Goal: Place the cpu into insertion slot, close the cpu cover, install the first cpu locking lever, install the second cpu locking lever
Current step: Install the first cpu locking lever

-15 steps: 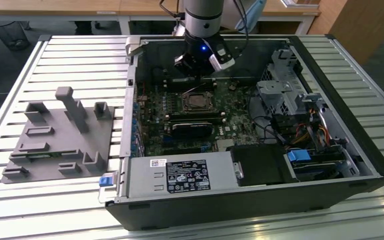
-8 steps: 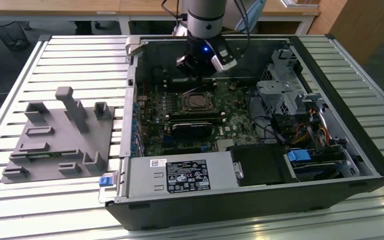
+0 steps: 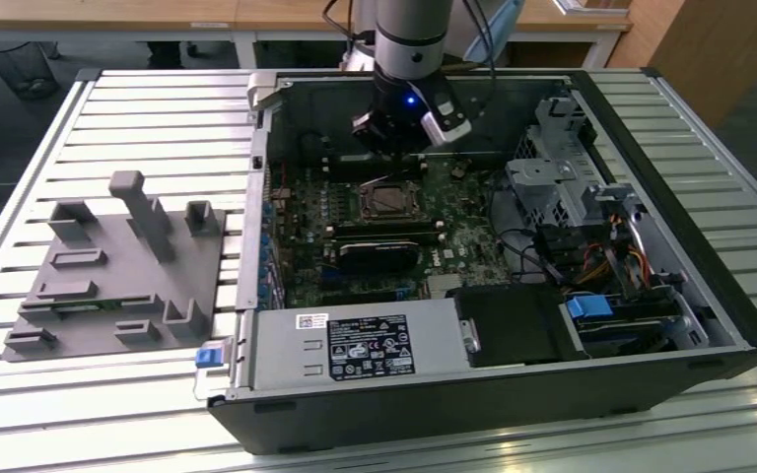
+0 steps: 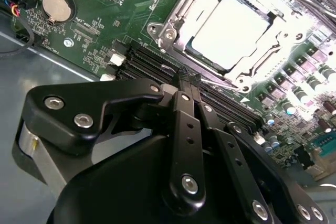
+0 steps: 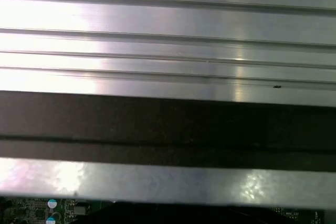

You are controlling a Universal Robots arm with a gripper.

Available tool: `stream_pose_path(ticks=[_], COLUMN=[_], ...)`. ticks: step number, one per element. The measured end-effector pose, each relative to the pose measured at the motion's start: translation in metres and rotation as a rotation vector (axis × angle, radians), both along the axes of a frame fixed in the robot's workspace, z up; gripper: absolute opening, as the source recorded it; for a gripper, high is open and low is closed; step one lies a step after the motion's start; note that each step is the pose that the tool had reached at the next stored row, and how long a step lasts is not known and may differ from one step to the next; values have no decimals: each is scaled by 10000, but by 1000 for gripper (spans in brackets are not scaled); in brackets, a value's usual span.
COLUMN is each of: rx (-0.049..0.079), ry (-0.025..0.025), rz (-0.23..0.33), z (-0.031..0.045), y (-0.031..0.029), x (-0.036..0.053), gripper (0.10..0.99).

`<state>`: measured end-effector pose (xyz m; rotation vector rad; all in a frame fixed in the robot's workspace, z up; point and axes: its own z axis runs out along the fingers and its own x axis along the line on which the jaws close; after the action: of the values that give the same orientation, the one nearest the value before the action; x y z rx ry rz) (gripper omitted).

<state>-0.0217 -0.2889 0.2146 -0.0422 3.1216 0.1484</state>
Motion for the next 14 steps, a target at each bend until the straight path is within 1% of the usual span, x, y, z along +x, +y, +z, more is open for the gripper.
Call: stream_pose_path(ticks=[5, 10, 14], rx=[0, 0, 0], ry=[1, 13, 19], rz=[0, -1, 1], z=[-54, -108, -137], y=[0, 1, 1], x=[13, 19, 26], gripper=[122, 122, 122])
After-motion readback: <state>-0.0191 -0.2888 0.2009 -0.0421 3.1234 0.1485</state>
